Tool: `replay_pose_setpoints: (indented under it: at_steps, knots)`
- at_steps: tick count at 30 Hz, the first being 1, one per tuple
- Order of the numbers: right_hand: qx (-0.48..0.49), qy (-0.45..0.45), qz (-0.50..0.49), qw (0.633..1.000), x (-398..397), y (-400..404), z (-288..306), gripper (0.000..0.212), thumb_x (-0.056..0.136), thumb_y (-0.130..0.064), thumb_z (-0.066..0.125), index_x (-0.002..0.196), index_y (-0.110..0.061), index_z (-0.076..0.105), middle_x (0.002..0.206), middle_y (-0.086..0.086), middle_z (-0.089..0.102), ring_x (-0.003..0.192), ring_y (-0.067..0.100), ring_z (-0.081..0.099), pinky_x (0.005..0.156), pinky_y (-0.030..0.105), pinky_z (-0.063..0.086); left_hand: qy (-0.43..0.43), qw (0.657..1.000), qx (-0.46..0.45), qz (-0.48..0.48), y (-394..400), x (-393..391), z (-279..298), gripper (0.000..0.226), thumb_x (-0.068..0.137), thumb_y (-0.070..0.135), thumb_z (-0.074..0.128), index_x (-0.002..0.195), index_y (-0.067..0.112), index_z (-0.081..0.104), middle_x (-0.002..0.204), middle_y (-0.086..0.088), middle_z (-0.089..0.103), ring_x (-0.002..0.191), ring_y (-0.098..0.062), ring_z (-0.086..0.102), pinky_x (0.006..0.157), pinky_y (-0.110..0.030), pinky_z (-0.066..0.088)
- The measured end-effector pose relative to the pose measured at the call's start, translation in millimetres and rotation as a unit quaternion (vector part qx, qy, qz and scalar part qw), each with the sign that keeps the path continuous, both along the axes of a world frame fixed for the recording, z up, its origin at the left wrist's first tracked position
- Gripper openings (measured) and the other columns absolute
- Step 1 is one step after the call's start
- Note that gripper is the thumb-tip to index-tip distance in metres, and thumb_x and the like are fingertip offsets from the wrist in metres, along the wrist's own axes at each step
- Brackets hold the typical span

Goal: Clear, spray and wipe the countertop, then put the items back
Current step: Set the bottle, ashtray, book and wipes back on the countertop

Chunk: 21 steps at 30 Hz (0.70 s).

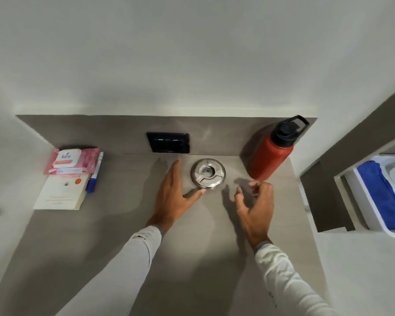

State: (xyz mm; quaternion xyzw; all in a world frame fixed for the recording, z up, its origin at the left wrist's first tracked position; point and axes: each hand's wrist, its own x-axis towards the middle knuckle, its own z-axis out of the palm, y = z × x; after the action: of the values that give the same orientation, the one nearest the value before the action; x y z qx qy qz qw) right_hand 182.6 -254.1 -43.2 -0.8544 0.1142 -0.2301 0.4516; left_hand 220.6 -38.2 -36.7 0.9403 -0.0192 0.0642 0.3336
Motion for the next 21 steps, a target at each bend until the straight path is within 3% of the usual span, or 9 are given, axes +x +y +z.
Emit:
replay_pose_setpoints:
  at_steps: [2, 7, 11, 15, 18, 21]
  knots:
    - [-0.065, -0.017, 0.076, 0.995, 8.1, 31.0, 3.9, 0.033, 0.086, -0.038, 0.064, 0.103, -0.011, 0.057, 0.101, 0.003, 0.055, 0.093, 0.023, 0.053, 0.082, 0.038, 0.048, -0.028, 0.998, 0.031, 0.043, 32.9, -9.6, 3.4, 0.091, 0.080, 0.051, 0.074, 0.150, 0.013, 0.030, 0.150, -0.012, 0.043, 0.135, -0.028, 0.044, 0.109, -0.039, 0.041]
    - [-0.178, -0.030, 0.250, 0.951, 42.1, 120.4, 11.3, 0.032, 0.091, -0.030, 0.063, 0.117, -0.013, 0.060, 0.116, 0.008, 0.058, 0.103, 0.030, 0.055, 0.091, 0.043, 0.047, -0.067, 0.977, 0.143, 0.143, 144.1, -25.8, 9.5, 0.055, 0.093, 0.041, 0.050, 0.131, 0.002, 0.049, 0.126, -0.022, 0.057, 0.112, -0.040, 0.056, 0.094, -0.044, 0.049]
    - [-0.181, 0.051, 0.370, 0.910, 63.1, 185.6, 10.0, 0.048, 0.091, -0.026, 0.060, 0.138, -0.022, 0.053, 0.135, 0.004, 0.054, 0.119, 0.028, 0.053, 0.104, 0.042, 0.044, 0.011, 0.955, 0.211, 0.210, 232.0, -40.3, 1.0, 0.061, 0.087, 0.038, 0.040, 0.128, -0.005, 0.055, 0.125, -0.035, 0.057, 0.109, -0.052, 0.059, 0.087, -0.055, 0.052]
    - [-0.197, 0.128, 0.457, 0.858, 75.4, 239.5, 12.8, 0.062, 0.096, -0.022, 0.056, 0.154, -0.017, 0.036, 0.156, 0.008, 0.041, 0.141, 0.029, 0.039, 0.118, 0.034, 0.031, 0.111, 0.936, 0.279, 0.185, 292.0, -51.0, -30.0, 0.062, 0.088, 0.043, 0.040, 0.126, -0.002, 0.061, 0.120, -0.045, 0.056, 0.100, -0.060, 0.061, 0.074, -0.061, 0.054]
    - [-0.224, 0.167, 0.495, 0.823, 80.2, 267.8, 14.5, 0.064, 0.100, -0.021, 0.050, 0.159, -0.011, 0.025, 0.166, 0.010, 0.027, 0.152, 0.026, 0.026, 0.123, 0.028, 0.019, 0.131, 0.939, 0.274, 0.159, 294.3, -53.7, -39.5, 0.065, 0.094, 0.047, 0.034, 0.131, 0.001, 0.060, 0.124, -0.043, 0.056, 0.105, -0.059, 0.060, 0.082, -0.063, 0.053]
    - [-0.174, 0.212, 0.497, 0.823, 82.5, 284.2, 9.8, 0.062, 0.098, -0.017, 0.051, 0.157, -0.012, 0.032, 0.159, 0.012, 0.040, 0.146, 0.029, 0.038, 0.121, 0.033, 0.029, 0.126, 0.950, 0.242, 0.152, 272.3, -55.1, -34.1, 0.067, 0.091, 0.050, 0.032, 0.137, 0.007, 0.057, 0.132, -0.039, 0.053, 0.117, -0.056, 0.056, 0.091, -0.062, 0.049]
